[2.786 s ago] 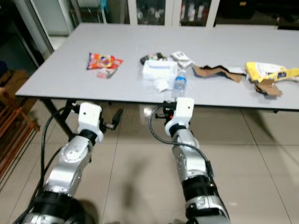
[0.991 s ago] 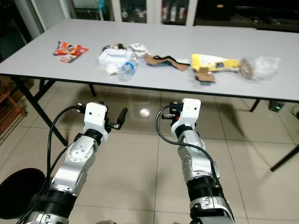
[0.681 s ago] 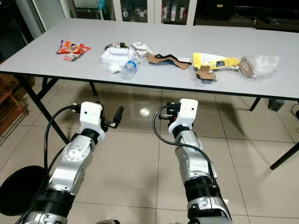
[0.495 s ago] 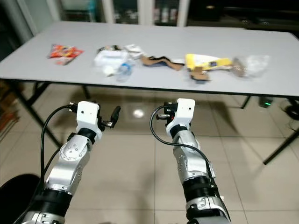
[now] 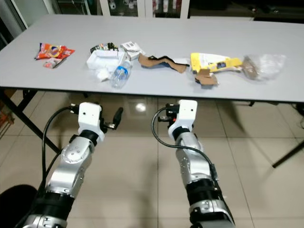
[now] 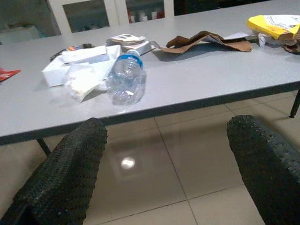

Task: Picking trash to rubbish bin

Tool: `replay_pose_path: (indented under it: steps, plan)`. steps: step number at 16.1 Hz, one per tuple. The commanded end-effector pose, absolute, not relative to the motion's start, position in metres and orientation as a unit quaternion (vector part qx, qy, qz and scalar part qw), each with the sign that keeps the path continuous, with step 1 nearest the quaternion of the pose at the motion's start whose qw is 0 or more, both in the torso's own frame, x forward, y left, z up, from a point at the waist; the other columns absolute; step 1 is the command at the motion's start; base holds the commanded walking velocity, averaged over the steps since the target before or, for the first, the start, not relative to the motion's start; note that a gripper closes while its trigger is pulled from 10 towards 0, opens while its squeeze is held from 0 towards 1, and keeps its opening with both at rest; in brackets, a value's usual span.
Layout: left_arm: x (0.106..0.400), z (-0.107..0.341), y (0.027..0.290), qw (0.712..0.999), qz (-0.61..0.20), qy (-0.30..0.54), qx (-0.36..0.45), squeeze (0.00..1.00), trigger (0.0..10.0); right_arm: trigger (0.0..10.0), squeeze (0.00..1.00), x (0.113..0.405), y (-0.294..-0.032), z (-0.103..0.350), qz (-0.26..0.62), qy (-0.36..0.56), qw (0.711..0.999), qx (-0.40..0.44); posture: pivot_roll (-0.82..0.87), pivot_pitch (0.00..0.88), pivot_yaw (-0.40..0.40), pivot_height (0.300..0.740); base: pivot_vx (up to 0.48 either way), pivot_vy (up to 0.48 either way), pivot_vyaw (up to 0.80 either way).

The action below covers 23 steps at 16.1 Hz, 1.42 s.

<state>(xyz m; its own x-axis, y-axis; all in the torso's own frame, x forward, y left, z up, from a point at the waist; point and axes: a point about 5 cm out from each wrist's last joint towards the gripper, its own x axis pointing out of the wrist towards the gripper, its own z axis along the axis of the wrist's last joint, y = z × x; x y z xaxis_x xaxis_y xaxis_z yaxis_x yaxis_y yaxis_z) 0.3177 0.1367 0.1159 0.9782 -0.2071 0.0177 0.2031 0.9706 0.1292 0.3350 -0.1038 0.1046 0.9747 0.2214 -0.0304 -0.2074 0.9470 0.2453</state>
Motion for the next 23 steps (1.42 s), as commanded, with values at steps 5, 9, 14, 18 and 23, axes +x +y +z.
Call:
replay_pose_path:
  steps: [5,9,14,18,23]
  plan:
    - [0.3174,0.1156,0.1386,0.992,-0.105,-0.012,0.067,0.00,10.0,10.0,0.00,0.3352,-0.1044,0.1058,0.104,0.027,0.986,0.126,0.02,0.058,0.020,0.740,0.386,0.000,0.48]
    - [0.3175,0.1157,0.1378,0.992,-0.106,-0.012,0.068,0.00,10.0,10.0,0.00,0.3355,-0.1047,0.1058,0.103,0.028,0.986,0.126,0.02,0.055,0.020,0.740,0.388,0.000,0.00]
    - [0.3175,0.1160,0.1374,0.992,-0.106,-0.013,0.069,0.00,10.0,10.0,0.00,0.3355,-0.1044,0.1056,0.104,0.028,0.986,0.128,0.02,0.054,0.022,0.740,0.383,0.000,0.00]
    - [0.3194,0.1187,0.1391,0.993,-0.095,-0.022,0.072,0.00,10.0,10.0,0.00,0.3358,-0.1037,0.1059,0.104,0.028,0.986,0.129,0.02,0.048,0.024,0.740,0.000,0.000,0.00]
    - [0.3203,0.1193,0.1385,0.993,-0.095,-0.023,0.067,0.00,10.0,10.0,0.00,0.3352,-0.1011,0.1062,0.116,0.028,0.984,0.132,0.01,0.041,0.027,0.740,0.000,0.000,0.00]
